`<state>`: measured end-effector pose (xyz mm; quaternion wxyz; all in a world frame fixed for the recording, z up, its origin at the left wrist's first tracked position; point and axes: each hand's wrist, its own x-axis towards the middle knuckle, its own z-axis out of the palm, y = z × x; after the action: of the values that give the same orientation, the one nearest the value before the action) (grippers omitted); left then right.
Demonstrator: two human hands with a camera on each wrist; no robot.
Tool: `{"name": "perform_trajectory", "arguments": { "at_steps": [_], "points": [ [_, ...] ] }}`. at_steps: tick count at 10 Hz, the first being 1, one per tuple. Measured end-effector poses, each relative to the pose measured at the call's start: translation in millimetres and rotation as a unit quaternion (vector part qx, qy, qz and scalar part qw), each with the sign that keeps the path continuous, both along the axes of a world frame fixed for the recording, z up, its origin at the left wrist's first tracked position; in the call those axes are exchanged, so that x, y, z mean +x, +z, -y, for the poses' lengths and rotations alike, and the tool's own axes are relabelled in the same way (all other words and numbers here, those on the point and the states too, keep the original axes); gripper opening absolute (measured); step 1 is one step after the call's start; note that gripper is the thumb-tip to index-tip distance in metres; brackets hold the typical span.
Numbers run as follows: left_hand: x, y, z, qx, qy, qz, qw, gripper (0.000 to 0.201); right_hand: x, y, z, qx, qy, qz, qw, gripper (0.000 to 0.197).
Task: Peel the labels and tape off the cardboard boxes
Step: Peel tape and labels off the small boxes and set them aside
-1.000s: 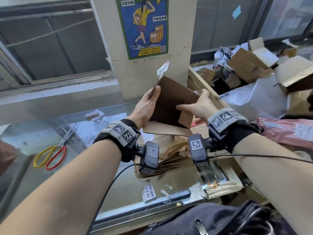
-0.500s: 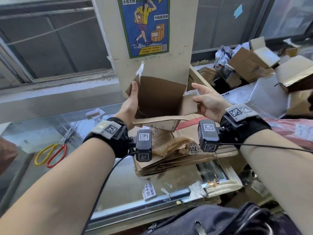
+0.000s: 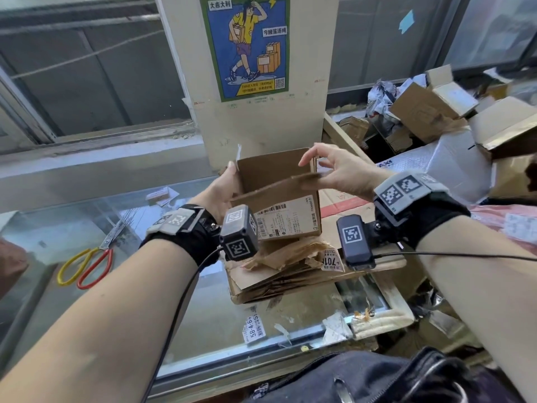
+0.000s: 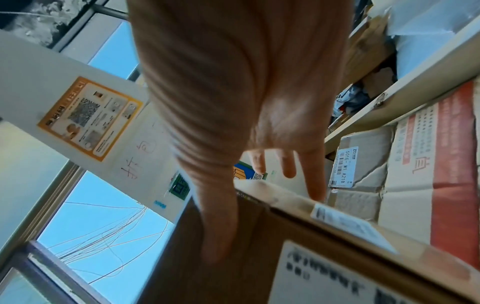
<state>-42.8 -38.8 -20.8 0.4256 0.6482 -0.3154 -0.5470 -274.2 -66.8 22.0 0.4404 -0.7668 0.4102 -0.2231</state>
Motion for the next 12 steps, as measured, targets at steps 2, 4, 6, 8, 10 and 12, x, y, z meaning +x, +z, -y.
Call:
{"name": "perform_trajectory", "arguments": {
  "at_steps": [2,4,6,8,10,12],
  "points": [
    [-7,23,-23,0.049,-0.085,-0.101,0.990,0.087,-5,0,12,0.056,-0.107,0.140,0.983,0.019],
    [-3,22,-22,0.045,-0.101,-0.040,0.993,0.088,-15,-14,21,0.144,-0.225,0.253,0.930,0.021],
    [-8,19,-22,-0.020,-0.081,-0.055,0.995,0.067,-23,-23,20,0.261,-0.249,0.294,0.885,0.017],
    [-14,17,-26,-0.043,-0.115,-0.007,0.992,0.073,-24,-25,20,0.308,-0.245,0.277,0.877,0.019],
    [-16,14,-17,-0.046,-0.016,-0.027,0.998,0.038,-11,-19,16,0.273,-0.224,0.305,0.885,0.033],
    [-11,4,-16,-0.002,0.047,-0.097,0.994,0.038,-2,-14,12,0.249,-0.197,0.255,0.913,0.043]
  ]
}}
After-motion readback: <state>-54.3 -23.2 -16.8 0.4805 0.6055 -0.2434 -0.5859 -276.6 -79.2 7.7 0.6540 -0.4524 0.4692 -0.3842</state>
